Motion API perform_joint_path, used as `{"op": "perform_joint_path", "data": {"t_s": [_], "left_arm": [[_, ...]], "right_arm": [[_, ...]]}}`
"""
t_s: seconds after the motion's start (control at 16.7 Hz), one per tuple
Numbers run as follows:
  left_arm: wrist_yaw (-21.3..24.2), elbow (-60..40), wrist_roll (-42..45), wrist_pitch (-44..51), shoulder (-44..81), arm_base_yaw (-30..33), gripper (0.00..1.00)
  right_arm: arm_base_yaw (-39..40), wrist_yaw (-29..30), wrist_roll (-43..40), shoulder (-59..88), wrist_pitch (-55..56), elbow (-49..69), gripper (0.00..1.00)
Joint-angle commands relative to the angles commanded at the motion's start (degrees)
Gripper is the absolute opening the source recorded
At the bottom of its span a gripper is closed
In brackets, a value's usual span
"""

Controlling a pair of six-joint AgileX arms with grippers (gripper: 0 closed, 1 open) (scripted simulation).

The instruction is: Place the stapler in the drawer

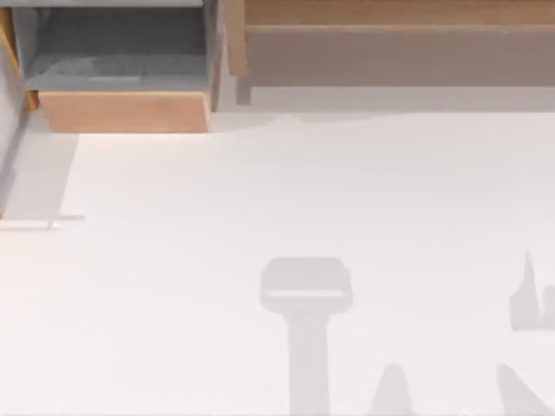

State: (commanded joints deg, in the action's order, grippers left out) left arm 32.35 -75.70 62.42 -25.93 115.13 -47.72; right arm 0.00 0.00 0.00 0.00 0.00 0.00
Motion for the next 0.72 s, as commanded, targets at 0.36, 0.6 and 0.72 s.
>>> {"op": "perform_joint_path", "data": {"t_s": [0.36, 0.6, 0.72], "left_arm": [[4.53, 27.1, 18.32, -34.61, 0.52, -4.1, 1.0], [7.67, 40.72, 25.47, -50.41, 0.29, -0.93, 1.0], [9.15, 45.38, 27.3, -55.91, -0.08, 1.84, 1.0]], "right_arm": [[0.0, 0.0, 0.0, 0.0, 0.0, 0.0, 1.0], [0.0, 0.0, 0.0, 0.0, 0.0, 0.0, 1.0], [0.0, 0.0, 0.0, 0.0, 0.0, 0.0, 1.0]]}}
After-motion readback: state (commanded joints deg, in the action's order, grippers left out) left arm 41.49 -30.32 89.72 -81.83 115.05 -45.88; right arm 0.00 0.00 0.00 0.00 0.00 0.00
